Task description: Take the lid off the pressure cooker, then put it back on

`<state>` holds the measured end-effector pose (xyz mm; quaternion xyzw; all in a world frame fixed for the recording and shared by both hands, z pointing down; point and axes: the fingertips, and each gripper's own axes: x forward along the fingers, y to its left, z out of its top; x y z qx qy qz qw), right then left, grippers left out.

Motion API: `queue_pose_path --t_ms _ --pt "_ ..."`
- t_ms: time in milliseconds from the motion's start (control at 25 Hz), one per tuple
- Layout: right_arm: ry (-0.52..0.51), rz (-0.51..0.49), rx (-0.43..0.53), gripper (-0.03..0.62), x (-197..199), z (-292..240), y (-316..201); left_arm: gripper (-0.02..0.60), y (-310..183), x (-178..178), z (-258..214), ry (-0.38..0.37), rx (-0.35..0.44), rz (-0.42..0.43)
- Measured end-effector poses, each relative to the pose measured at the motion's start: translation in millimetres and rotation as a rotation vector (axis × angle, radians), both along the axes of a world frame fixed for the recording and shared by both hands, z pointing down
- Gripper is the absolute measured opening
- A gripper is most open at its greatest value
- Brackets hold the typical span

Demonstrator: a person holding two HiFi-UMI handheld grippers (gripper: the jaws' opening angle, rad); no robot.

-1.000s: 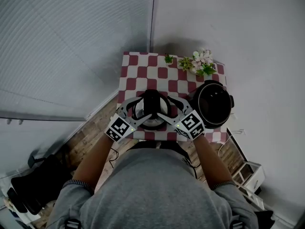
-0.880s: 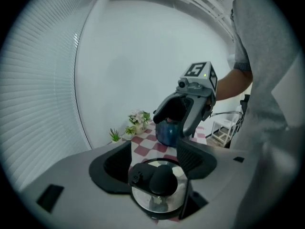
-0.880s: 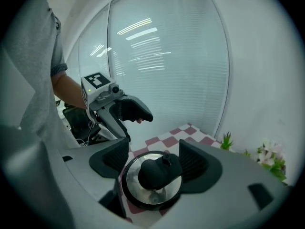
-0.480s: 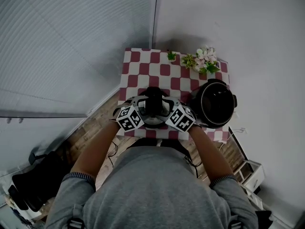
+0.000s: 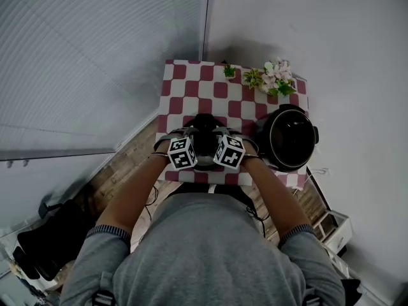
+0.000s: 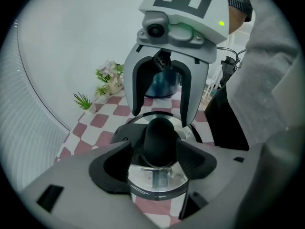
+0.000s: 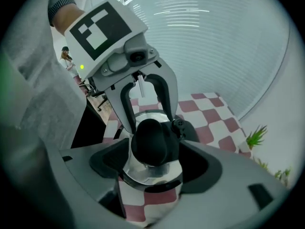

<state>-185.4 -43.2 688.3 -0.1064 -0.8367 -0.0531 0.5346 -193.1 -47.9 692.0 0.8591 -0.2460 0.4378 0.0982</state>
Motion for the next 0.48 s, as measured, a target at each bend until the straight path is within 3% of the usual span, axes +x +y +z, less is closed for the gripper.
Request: queue_pose_path --t_ms 480 --pt "0.126 -0.125 0.031 0.326 -1.6 42.7 5.6 0.313 8.4 10.1 33.6 -0.05 -0.102 0.088"
